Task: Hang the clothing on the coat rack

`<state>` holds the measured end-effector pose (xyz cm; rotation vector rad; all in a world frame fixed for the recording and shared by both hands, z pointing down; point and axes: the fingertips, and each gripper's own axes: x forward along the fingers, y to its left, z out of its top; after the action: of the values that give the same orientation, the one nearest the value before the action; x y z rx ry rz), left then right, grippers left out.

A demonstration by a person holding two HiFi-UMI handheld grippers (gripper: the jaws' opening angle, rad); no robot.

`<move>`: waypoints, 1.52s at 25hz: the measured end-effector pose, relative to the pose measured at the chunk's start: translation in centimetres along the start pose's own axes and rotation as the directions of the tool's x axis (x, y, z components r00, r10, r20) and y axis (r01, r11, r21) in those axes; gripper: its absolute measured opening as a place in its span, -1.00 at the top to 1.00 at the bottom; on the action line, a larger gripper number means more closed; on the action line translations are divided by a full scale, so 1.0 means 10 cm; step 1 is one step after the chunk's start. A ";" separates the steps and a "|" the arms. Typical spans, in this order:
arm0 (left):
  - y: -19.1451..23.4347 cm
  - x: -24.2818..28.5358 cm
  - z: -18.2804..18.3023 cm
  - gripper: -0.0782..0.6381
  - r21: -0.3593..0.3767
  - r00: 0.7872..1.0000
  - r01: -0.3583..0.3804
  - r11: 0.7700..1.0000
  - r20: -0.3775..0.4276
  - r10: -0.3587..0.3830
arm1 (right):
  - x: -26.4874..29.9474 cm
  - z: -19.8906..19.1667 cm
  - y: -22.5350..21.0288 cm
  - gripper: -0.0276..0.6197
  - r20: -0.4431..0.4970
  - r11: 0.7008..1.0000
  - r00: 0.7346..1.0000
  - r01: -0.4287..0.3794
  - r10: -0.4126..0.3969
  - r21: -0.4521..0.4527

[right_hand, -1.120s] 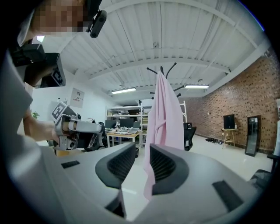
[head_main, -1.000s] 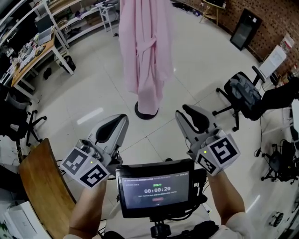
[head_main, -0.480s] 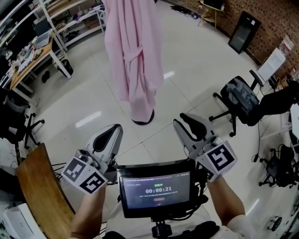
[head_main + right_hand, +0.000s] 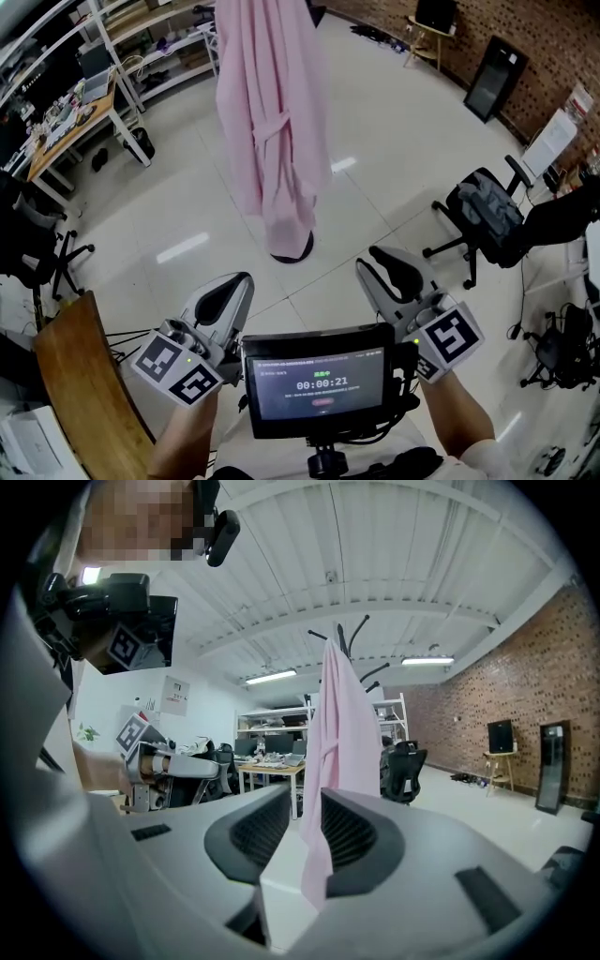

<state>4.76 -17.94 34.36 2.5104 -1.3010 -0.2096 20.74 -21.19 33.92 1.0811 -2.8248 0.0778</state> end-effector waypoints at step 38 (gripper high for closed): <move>-0.05 -0.10 -0.36 0.78 -0.074 0.999 -0.023 0.997 -0.029 0.021 | 0.08 -0.20 0.06 0.76 -0.025 0.999 0.999 -0.022 0.023 0.032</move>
<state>5.55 -16.13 37.59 2.4276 -1.2851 -0.2123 19.93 -21.06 36.02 1.0470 -2.8229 0.1380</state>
